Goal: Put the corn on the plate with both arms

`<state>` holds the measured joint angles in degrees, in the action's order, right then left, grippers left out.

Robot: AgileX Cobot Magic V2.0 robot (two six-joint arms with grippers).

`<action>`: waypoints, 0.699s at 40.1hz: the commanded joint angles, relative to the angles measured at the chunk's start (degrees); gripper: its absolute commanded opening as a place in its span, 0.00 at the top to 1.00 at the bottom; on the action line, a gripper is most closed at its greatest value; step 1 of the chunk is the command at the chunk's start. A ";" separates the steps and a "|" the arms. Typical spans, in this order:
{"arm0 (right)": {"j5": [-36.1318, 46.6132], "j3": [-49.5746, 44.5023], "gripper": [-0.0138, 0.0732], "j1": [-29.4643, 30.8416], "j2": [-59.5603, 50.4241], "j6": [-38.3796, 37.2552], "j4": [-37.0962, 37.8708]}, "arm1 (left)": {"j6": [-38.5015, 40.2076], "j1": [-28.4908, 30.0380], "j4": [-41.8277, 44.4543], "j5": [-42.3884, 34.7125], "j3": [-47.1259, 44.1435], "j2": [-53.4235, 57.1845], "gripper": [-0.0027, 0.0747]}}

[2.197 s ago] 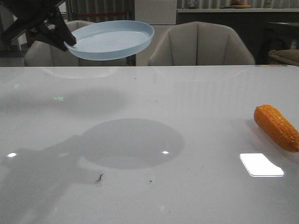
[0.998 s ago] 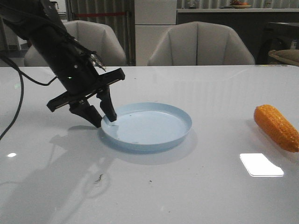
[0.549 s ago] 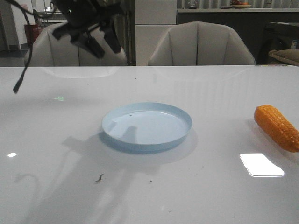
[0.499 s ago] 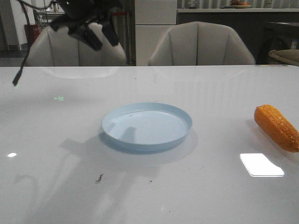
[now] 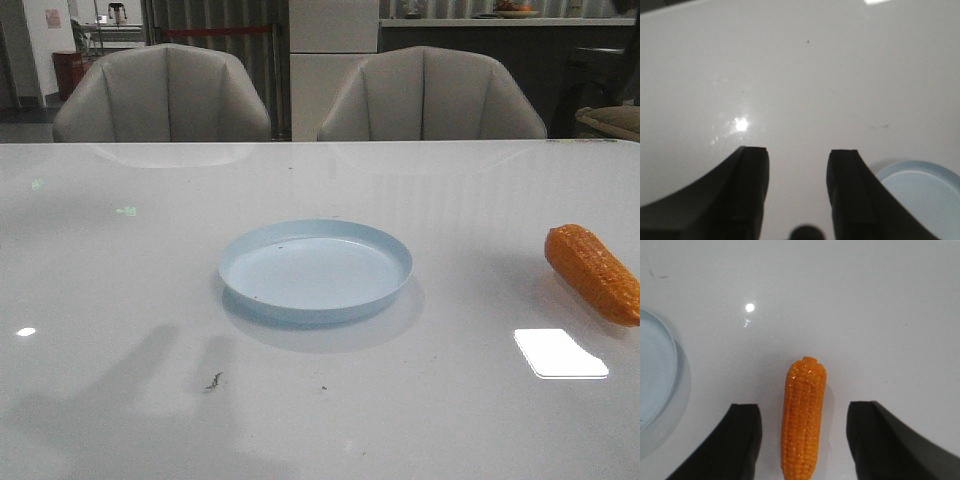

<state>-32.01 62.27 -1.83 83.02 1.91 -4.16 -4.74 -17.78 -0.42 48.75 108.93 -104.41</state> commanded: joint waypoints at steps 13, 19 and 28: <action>-3.15 10.45 0.28 0.22 14.71 0.04 -0.31 | 0.56 0.06 4.69 -26.06 -30.30 25.75 0.54; -4.82 10.45 0.28 0.22 17.86 0.04 -0.31 | 0.56 0.16 4.69 -32.67 -43.96 34.92 0.58; -5.60 10.45 0.28 0.22 21.08 0.10 -4.03 | 0.56 0.16 4.69 -35.07 -53.71 44.37 0.63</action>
<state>-38.67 70.91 -1.83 105.81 1.81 -6.35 -4.74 -17.78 4.17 19.53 55.69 -64.17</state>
